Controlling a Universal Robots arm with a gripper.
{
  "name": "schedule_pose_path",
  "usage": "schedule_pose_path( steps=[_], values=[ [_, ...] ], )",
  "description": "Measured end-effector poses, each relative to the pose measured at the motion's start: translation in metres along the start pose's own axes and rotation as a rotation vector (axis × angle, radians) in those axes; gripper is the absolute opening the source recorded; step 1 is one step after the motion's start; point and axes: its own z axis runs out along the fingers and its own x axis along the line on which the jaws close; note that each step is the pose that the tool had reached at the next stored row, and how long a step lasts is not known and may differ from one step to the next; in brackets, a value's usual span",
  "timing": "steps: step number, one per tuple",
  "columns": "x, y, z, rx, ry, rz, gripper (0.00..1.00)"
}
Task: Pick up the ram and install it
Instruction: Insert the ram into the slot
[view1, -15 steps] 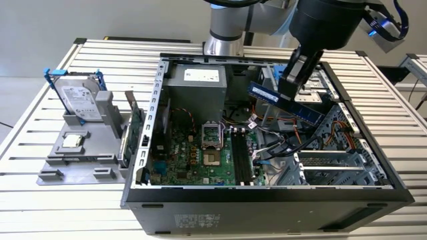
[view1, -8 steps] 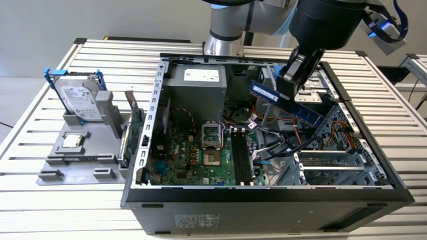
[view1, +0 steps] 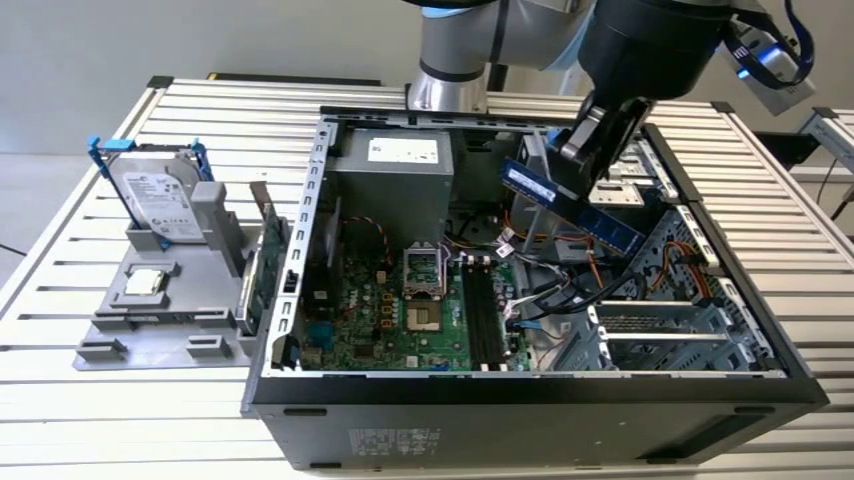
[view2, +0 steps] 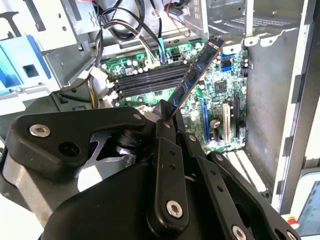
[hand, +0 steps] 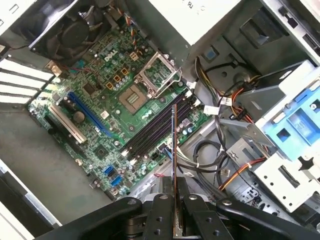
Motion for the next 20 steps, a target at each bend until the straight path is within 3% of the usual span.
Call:
schedule_pose_path(
  steps=[20],
  values=[
    [0.0, 0.0, 0.0, -0.0064, -0.0021, 0.181, 0.0]
  ],
)
